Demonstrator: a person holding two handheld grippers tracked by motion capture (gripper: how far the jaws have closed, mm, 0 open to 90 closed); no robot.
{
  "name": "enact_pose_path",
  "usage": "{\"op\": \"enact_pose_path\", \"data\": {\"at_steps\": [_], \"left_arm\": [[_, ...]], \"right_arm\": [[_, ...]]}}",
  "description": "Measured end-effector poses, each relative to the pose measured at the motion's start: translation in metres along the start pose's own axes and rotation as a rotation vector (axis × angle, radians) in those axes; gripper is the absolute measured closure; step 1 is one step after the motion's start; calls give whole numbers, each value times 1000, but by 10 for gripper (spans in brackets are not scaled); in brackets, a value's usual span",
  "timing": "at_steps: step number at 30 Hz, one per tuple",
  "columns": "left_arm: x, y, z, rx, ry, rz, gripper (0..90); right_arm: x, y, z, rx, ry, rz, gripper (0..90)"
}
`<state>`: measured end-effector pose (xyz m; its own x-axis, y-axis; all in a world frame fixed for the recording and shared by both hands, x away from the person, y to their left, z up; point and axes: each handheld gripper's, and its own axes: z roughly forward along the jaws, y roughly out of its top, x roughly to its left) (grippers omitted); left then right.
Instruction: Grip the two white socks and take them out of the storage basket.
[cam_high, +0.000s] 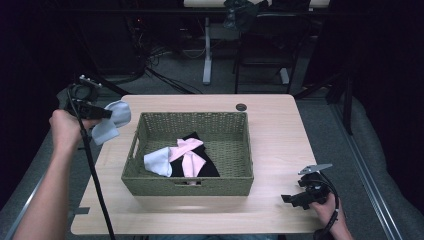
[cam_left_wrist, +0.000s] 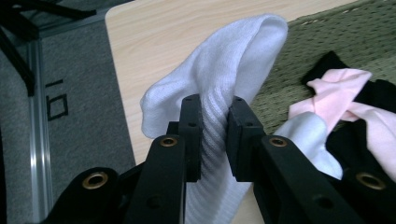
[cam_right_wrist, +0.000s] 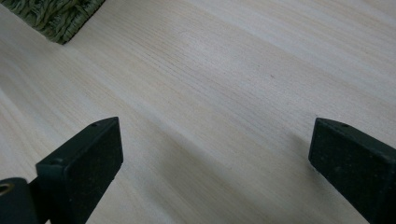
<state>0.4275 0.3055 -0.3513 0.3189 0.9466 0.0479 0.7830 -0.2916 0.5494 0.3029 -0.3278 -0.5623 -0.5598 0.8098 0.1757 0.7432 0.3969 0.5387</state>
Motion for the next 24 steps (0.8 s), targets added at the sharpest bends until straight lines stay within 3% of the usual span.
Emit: {"op": "enact_pose_path", "data": {"at_steps": [8,13,24], "left_arm": [[16,-14,14,23,19,-53,785],[21,-26,32,50,36,-79,784],[28,-54,73,98,7,-146,784]], "right_arm": [[0,0,0,-1,-3,0,24],[0,0,0,-1,-5,1,24],[0,0,0,7,-6,-6,24]]}}
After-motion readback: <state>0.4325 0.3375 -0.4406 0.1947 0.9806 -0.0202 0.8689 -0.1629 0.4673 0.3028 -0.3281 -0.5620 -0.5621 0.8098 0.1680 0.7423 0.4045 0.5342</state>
